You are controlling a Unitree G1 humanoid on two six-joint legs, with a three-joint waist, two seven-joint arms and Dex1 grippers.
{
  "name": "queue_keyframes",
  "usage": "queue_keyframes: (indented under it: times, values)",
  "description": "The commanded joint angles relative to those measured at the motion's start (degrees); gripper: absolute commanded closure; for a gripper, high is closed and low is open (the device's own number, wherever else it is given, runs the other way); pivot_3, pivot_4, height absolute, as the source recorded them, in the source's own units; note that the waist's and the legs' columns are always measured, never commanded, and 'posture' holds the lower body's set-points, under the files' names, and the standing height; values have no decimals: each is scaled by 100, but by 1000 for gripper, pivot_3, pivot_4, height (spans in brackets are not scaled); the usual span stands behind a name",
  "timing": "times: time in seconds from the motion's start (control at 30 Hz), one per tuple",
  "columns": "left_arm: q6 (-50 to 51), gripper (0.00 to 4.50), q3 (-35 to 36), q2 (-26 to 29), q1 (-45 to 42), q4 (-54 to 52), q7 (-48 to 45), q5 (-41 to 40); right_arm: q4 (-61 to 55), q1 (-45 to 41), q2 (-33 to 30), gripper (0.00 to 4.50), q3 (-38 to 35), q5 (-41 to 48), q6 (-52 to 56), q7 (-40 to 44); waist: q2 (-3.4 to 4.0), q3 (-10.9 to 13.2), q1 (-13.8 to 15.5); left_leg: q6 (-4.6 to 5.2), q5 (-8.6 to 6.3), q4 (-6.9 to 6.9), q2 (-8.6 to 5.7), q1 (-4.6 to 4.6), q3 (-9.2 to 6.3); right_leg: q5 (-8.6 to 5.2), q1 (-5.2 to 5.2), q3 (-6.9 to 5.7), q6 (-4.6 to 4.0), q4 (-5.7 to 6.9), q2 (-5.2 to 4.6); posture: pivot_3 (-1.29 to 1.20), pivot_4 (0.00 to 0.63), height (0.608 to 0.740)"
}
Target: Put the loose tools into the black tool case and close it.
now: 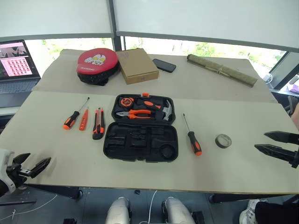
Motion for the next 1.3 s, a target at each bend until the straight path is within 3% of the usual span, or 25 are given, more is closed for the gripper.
queue_keyframes:
  times: [0.03, 0.23, 0.37, 0.57, 0.77, 0.97, 1.1, 1.3]
  values:
    - [-33, 0, 143, 64, -98, -105, 99, 27, -170, -37, 71, 150, -114, -41, -17, -72, 0, 0, 0, 0, 0, 0, 0, 0, 0, 0, 0, 0, 0, 0, 0, 0, 150, 740]
    - [412, 0, -82, 167, -534, -289, 386, -39, -440, -176, 223, 150, -119, -130, -119, -308, -1, -1, 6, 0, 0, 0, -2, 0, -1, 2, 2, 0, 3, 1, -1, 0, 150, 740]
    - [1243, 0, -394, 652, -1458, -277, 478, -232, -1024, -706, 139, 150, 22, 237, 227, -540, -2, -1, 13, 8, 7, 2, -2, 0, -1, 3, -1, -1, 5, 15, 2, 0, 150, 740]
    - [1849, 0, -1624, 1098, -3171, 503, 534, 177, -2353, -1689, 277, 150, 642, 1013, 877, -1189, 2, -1, -3, 6, 11, 4, -6, 1, -9, 6, 2, 0, 6, 22, 8, 0, 150, 740]
    - [1603, 0, -2765, 1015, -4413, 1777, 390, 841, -3161, -2465, 452, 150, 1216, 1683, 1162, -1758, -1, 3, -7, 7, 6, 4, -6, -30, -17, 6, -20, -2, 7, 23, 16, 0, 150, 740]
    - [1225, 0, -3337, 799, -5247, 2954, 142, 1311, -3446, -2943, 542, 150, 1450, 2316, 1320, -2073, -8, 7, 23, 9, 6, 21, -9, -50, -26, 8, -21, -21, 10, 22, 12, 0, 150, 740]
    - [501, 1088, -3638, 565, -5785, 4140, 35, 1737, -3550, -2959, 613, 0, 1563, 2387, 1272, -2157, -9, 7, 65, 9, 7, 32, -9, -51, -35, 8, -15, -32, 10, 25, 12, 0, 150, 740]
    - [-13, 3359, -3682, 303, -6261, 5141, -52, 2017, -3550, -2792, 629, 0, 1513, 2400, 1214, -2225, -8, 7, 148, 10, 7, 49, -10, -54, -43, 9, -8, -37, 11, 32, 10, 0, 150, 740]
